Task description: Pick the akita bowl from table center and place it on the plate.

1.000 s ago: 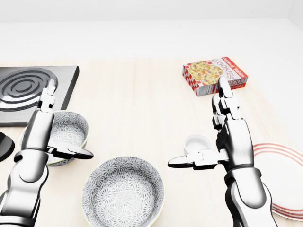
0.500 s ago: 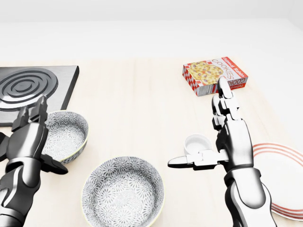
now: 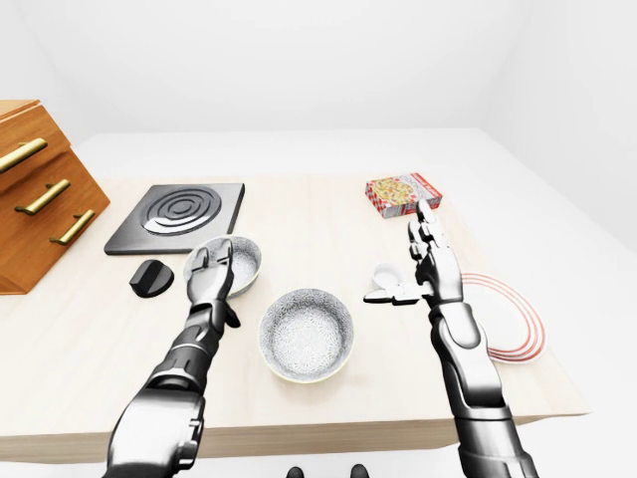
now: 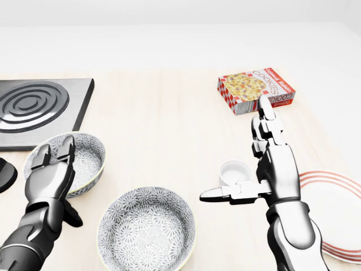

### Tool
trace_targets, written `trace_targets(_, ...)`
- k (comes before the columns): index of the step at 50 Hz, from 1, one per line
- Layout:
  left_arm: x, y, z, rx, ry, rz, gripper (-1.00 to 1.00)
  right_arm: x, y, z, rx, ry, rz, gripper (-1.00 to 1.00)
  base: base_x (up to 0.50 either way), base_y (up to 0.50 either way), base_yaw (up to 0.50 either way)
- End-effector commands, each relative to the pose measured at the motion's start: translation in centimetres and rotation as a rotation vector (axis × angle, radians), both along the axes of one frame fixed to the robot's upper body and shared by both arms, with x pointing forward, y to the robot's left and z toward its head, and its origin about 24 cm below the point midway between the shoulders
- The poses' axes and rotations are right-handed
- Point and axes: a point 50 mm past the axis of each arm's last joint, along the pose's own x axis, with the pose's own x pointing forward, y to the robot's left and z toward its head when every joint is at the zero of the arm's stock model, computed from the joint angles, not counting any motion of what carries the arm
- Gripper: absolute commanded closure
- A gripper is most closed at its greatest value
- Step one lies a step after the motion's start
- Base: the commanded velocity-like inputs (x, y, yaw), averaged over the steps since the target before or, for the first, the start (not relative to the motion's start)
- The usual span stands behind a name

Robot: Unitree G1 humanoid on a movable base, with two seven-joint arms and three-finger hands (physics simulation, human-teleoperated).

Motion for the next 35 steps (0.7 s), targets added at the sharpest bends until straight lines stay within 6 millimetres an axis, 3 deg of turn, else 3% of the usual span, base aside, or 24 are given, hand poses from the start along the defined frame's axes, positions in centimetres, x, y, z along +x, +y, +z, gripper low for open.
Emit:
trace_targets(1,-0.2,-0.9,-1.0,0.026,0.071,-0.033,-1.0,0.1,0.2,-0.2,-0.002,0.01,0.003,-1.0,0.0,0.0,0.0)
trace_targets(9,-0.5,-1.1,-1.6,0.023,0.127,-0.046,-1.0,0.0,0.1,-0.5,-0.002,0.02,0.007,-1.0,0.0,0.0,0.0)
trace_targets(10,-0.4,-1.1,-1.4,0.024,0.125,-0.05,-0.53,-0.1,0.1,-0.5,-0.002,0.021,0.006,-1.0,0.0,0.0,0.0)
trace_targets(11,-0.3,-1.1,-1.3,0.021,0.123,-0.052,-0.25,-0.1,0.1,-0.5,-0.001,0.021,0.006,-1.0,0.0,0.0,0.0)
trace_targets(13,-0.4,-1.2,-1.5,0.017,0.136,-0.053,0.58,-0.1,0.1,-0.6,-0.002,0.024,0.006,-1.0,0.0,0.0,0.0)
trace_targets(15,-0.6,-1.2,-1.8,0.032,0.144,-0.063,1.0,-0.1,0.1,-0.8,-0.003,0.031,0.008,-1.0,0.0,0.0,0.0)
trace_targets(35,0.3,-1.5,-0.5,0.064,0.097,-0.096,1.0,-0.2,-0.1,-0.8,-0.005,0.03,0.005,-1.0,0.0,0.0,0.0)
